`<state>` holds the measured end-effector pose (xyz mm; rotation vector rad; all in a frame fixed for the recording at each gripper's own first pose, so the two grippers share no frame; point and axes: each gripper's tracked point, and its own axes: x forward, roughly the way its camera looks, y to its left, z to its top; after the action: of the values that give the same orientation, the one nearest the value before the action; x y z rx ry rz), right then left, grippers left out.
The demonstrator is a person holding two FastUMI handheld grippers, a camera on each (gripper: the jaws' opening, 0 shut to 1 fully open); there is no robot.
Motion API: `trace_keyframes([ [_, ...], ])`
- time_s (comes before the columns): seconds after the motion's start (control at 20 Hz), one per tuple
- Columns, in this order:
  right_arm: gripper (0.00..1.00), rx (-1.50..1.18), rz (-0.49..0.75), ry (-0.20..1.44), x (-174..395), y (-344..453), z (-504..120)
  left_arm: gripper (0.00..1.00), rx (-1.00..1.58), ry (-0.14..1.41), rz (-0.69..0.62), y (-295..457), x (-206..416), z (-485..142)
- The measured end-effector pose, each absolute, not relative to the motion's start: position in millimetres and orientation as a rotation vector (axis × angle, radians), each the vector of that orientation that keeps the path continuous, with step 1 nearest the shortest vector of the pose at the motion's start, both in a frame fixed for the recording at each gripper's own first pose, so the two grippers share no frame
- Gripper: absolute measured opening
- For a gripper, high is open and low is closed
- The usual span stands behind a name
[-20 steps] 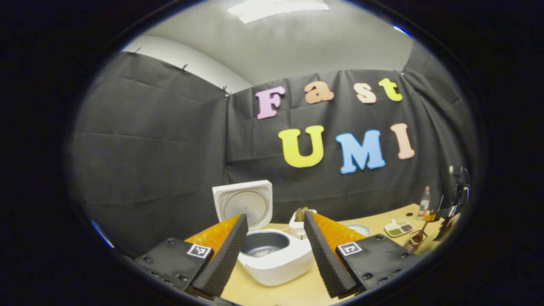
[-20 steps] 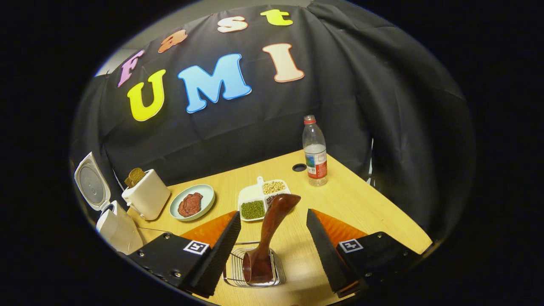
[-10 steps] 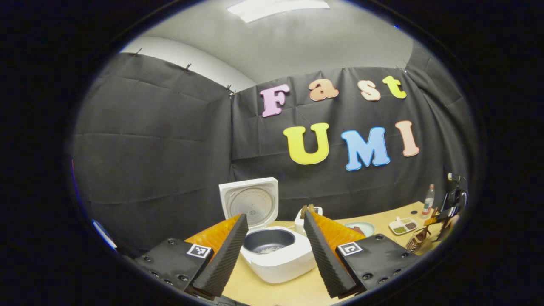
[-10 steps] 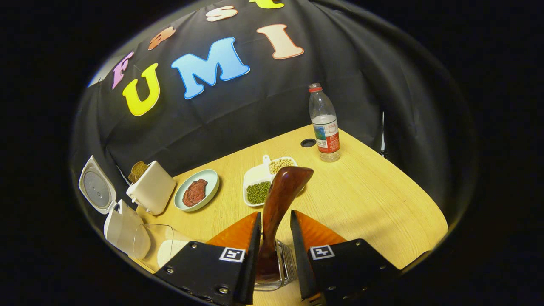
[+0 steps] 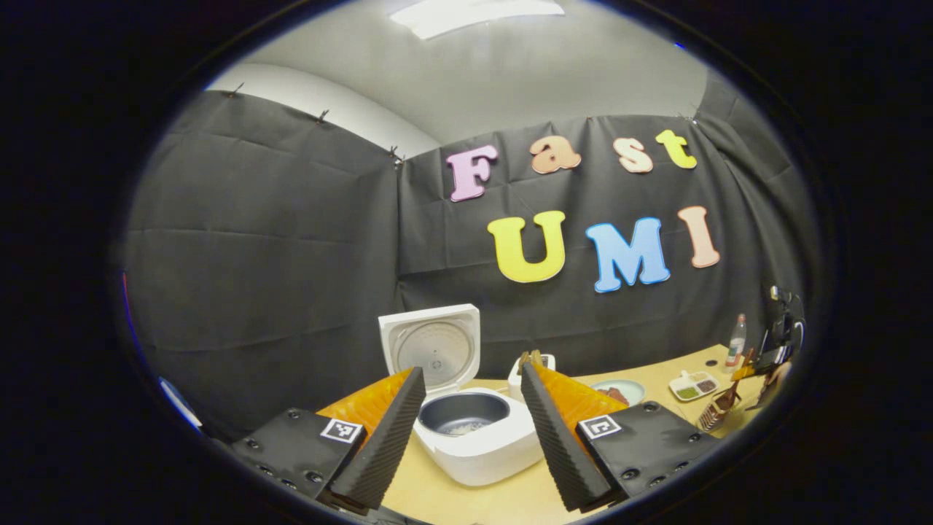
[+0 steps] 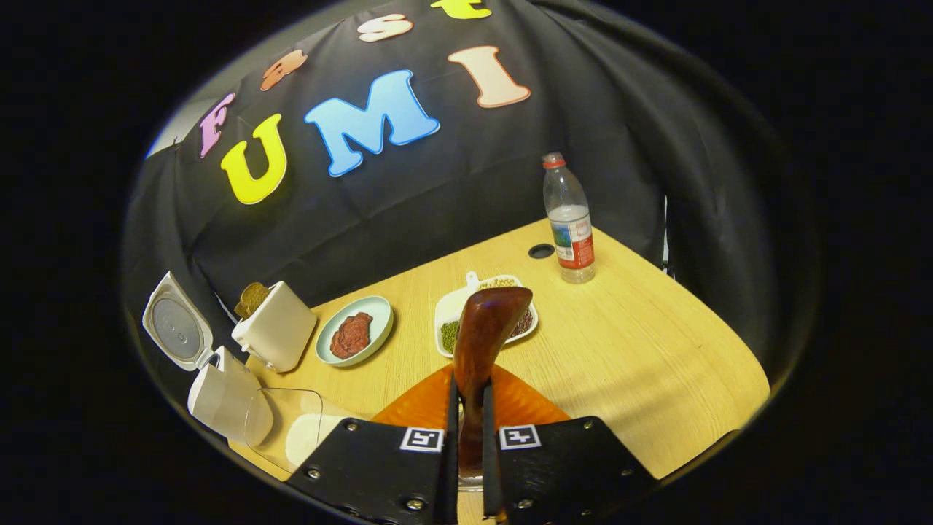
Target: Close the left gripper, press the button to open the rice cooker; take a wooden spoon from the chopstick holder with the right hand, scoop a spoonful of rice and pour it into the rice cooker, then put the wooden spoon back into the chopstick holder.
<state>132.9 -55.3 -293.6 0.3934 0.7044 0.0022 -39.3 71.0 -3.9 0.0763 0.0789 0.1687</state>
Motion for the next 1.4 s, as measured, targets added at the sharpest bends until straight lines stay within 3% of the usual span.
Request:
trace_keyframes([
  [0.5, 0.14, 0.366, 0.009, 0.567, 131.5, -37.7, -217.5, 0.96, 0.031, 0.083, 0.118, 83.5, -30.1, -14.7],
  [1.0, 0.14, 0.406, 0.099, 0.457, 127.5, 37.4, -158.3, 0.93, 0.007, 0.082, 0.111, 122.2, -33.0, -18.0],
  [1.05, 0.14, 0.409, 0.111, 0.451, 126.9, 47.0, -156.0, 0.89, 0.009, 0.083, 0.113, 127.0, -34.3, -18.3],
  [1.2, 0.13, 0.412, 0.158, 0.46, 123.9, 81.6, -160.8, 0.89, 0.011, 0.087, 0.127, 143.3, -41.4, -21.6],
  [1.3, 0.14, 0.403, 0.18, 0.484, 119.7, 103.5, -173.0, 0.96, 0.018, 0.09, 0.142, 156.6, -45.8, -20.6],
  [1.35, 0.14, 0.396, 0.188, 0.496, 117.8, 113.7, -180.4, 0.89, 0.021, 0.091, 0.151, 162.5, -48.6, -22.0],
  [1.4, 0.14, 0.386, 0.193, 0.504, 117.3, 122.1, -186.8, 0.92, 0.024, 0.09, 0.158, 170.0, -50.8, -21.1],
])
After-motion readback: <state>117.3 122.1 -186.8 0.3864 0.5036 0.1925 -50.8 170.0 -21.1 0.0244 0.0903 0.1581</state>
